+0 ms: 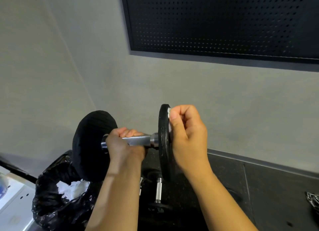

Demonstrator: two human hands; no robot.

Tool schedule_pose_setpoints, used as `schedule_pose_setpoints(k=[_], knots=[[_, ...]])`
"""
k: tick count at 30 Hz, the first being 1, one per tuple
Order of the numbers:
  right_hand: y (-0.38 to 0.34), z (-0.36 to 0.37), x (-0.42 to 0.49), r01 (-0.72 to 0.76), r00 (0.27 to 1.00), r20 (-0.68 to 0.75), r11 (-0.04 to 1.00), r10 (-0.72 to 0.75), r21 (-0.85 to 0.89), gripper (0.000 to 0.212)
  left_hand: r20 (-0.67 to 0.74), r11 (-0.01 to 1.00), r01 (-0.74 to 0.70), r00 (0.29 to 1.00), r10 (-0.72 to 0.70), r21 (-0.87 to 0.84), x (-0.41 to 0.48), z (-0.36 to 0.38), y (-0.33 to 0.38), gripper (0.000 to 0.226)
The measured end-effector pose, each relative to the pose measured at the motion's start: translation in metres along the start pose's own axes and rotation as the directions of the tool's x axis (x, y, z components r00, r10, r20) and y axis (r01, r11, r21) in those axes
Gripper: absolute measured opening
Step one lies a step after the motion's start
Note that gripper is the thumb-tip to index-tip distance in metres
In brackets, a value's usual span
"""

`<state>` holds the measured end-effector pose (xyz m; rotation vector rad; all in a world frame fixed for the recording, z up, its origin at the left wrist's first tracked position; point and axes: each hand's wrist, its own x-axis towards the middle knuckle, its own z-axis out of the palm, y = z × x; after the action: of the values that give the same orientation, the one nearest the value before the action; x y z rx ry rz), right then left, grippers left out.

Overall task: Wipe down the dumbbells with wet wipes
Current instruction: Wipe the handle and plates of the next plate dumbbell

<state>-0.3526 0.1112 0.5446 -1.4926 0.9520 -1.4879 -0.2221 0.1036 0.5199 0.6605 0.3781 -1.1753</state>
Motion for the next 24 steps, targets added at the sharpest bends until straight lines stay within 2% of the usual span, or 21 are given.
schedule_pose_setpoints(k=[3, 7, 12, 18, 21, 24], knots=[[0.012, -0.004, 0.021, -0.018, 1.0, -0.01, 0.996, 0.017, -0.085, 0.017, -0.005, 1.0, 0.018, 1.0, -0.018, -0.005, -0.008, 0.0, -0.005, 0.054], [0.036, -0.01, 0.041, -0.114, 0.993, -0.035, 0.975, 0.109, -0.191, 0.017, -0.007, 0.997, 0.063, 0.998, -0.063, -0.035, -0.014, 0.001, -0.009, 0.052], [0.067, -0.024, 0.027, -0.214, 0.977, -0.045, 0.936, 0.21, -0.281, 0.014, -0.032, 0.997, 0.046, 0.998, -0.048, -0.059, -0.017, 0.007, -0.013, 0.053], [0.065, -0.029, -0.025, -0.249, 0.968, -0.037, 0.946, 0.247, -0.208, 0.015, -0.063, 0.99, 0.044, 0.997, -0.053, -0.137, -0.012, 0.012, -0.011, 0.052], [0.051, -0.028, -0.039, -0.205, 0.979, -0.022, 0.969, 0.204, -0.138, 0.018, -0.084, 0.991, 0.037, 0.995, -0.049, -0.131, -0.011, 0.009, -0.011, 0.052], [0.032, -0.022, -0.039, -0.116, 0.993, 0.024, 0.99, 0.119, -0.083, 0.022, -0.089, 0.992, 0.034, 0.995, -0.045, -0.121, -0.007, 0.004, -0.01, 0.043]])
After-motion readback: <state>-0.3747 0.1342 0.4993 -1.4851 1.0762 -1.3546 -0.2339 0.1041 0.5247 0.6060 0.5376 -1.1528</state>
